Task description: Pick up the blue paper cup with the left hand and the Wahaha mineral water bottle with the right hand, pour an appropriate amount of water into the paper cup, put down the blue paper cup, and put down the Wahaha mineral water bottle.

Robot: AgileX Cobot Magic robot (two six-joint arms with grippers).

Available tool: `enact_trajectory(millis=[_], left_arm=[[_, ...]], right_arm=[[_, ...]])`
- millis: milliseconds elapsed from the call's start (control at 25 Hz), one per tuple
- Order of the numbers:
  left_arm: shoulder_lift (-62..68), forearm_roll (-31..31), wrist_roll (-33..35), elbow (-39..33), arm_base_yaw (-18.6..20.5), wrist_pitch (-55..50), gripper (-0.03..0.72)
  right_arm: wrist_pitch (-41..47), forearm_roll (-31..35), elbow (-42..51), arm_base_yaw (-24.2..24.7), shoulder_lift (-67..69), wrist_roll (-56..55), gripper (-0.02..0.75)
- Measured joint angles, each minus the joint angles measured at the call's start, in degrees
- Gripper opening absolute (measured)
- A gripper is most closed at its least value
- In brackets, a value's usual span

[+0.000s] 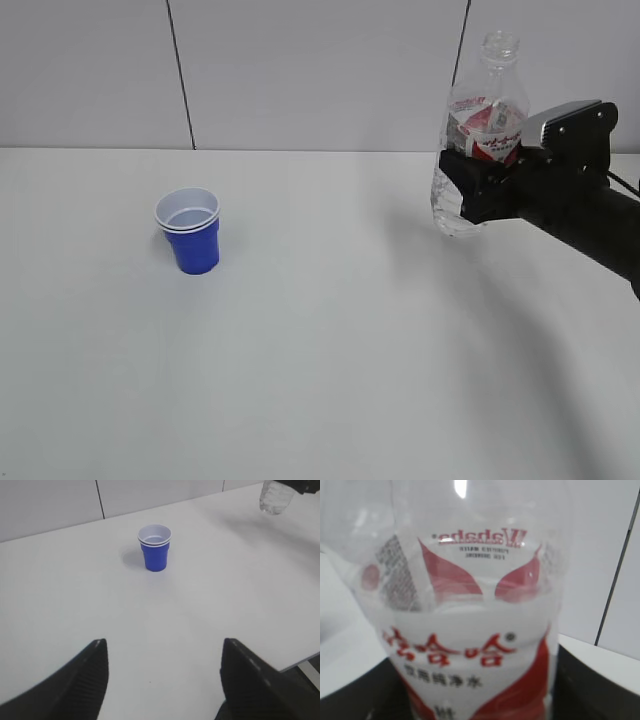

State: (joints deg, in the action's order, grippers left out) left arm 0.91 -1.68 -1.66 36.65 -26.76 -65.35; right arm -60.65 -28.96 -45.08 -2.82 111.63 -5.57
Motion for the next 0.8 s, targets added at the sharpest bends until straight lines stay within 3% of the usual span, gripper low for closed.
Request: enact_trajectory(millis=[240, 800], left_arm=[[0.0, 0.56, 0.0, -5.38, 0.0, 1.95, 0.531], [0.0, 1.01, 0.0, -6.29, 0.0, 1.95, 0.498]], right_arm=[[0.0, 0.0, 0.0, 0.0, 0.0, 0.0, 0.443], [1.04, 3.45, -2.39, 0.0, 0.68, -0.76, 0.442]])
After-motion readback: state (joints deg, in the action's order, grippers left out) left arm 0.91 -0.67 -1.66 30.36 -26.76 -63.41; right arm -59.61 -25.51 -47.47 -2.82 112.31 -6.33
